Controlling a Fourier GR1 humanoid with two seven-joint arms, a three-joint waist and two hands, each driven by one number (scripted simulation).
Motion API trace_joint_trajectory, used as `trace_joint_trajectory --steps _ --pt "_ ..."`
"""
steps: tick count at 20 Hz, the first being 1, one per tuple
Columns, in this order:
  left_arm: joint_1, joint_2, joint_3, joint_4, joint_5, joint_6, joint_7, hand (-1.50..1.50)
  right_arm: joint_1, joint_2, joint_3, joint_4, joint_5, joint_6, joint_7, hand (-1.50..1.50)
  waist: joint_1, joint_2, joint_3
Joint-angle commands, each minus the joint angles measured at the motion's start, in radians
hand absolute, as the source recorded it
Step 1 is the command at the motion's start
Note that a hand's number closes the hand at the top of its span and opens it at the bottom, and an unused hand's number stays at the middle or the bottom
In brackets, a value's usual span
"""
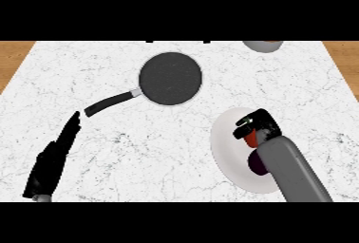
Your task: Pick the bell pepper from the plate and place it in the pan
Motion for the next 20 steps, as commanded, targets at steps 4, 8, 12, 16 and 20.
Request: trace_joint_trajectory --steps 4,8,12,16,20 --pt "0.012 -0.003 0.004 -0.018 -0.011 -0.012 0.003 0.0 0.063 0.112 0.065 -0.051 0.159 -0.143 0.21 1.5 0.001 0.011 0.016" --pt "0.018 -0.008 0.008 0.014 -0.016 -0.003 -0.01 0.0 0.13 0.164 0.194 -0.125 0.329 -0.245 0.318 1.5 -0.013 0.0 0.012" --pt "0.012 -0.005 0.024 -0.007 -0.02 0.017 0.022 0.0 0.118 0.148 0.18 -0.137 0.606 -0.223 0.319 1.5 -0.037 -0.009 0.01" --pt "0.019 0.002 0.034 0.02 -0.019 0.01 0.008 0.0 0.032 0.111 0.241 -0.211 0.876 -0.157 0.32 1.5 -0.035 -0.011 0.009" --pt "0.03 0.007 0.04 0.021 0.002 -0.02 -0.018 0.0 -0.079 0.153 0.242 -0.27 1.085 -0.041 0.32 1.5 -0.013 -0.003 0.012"
